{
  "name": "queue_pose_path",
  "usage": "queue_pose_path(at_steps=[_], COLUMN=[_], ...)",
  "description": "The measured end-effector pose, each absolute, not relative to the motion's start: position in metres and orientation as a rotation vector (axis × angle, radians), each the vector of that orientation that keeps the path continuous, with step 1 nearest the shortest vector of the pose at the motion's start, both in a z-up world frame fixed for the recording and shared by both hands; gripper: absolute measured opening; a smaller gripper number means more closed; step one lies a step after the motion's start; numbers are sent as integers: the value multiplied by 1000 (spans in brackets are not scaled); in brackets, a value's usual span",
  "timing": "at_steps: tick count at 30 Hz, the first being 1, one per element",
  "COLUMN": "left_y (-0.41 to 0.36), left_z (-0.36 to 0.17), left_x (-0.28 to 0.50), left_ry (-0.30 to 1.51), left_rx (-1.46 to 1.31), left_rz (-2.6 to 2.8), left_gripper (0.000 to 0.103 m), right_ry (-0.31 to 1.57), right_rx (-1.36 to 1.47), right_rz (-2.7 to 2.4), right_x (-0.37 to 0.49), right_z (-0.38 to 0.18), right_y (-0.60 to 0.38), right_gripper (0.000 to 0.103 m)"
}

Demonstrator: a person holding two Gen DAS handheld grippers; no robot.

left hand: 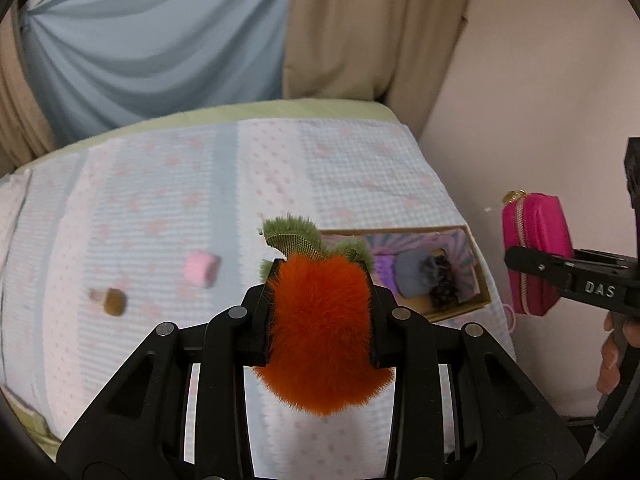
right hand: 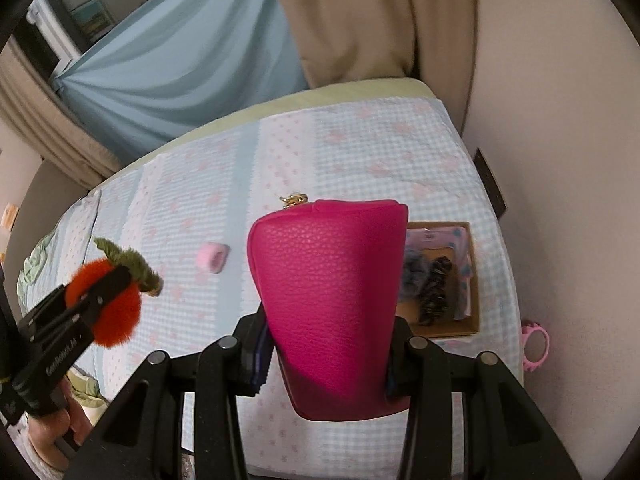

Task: Organize soft objects
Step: 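Carry the orange pom-pom and magenta pouch with both tools into the box, then open both tools to drop the items in the box and withdraw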

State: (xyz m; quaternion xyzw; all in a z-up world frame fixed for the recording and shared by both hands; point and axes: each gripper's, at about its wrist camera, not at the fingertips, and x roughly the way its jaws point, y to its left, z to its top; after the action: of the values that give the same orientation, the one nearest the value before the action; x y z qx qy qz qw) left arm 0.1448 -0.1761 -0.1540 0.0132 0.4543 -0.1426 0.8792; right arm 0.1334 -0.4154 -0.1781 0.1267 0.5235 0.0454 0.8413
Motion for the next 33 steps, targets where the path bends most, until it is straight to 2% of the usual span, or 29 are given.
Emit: queue_pose_path(at_steps=[9,21,31,33], left_y=[-238,-276,-277,-280], left_z=[-219,-317,-371,-375], left_x=[183,249,289,291], left_ry=[1054,1202,1292,1298], left_rx=[61,121,149,145], left_rz=[-345,-368,-381,-409], left_gripper=[29,29,29,34], right_ry=[1196,1355,1356,1329], right_rx=[354,411,187,148], right_rz=[77,119,252,282], right_x=[157,192,216,216], right_z=[-244,-340,-382,-383], right_y=[-468,-474,-442,-438], right_gripper=[39,39,42,45])
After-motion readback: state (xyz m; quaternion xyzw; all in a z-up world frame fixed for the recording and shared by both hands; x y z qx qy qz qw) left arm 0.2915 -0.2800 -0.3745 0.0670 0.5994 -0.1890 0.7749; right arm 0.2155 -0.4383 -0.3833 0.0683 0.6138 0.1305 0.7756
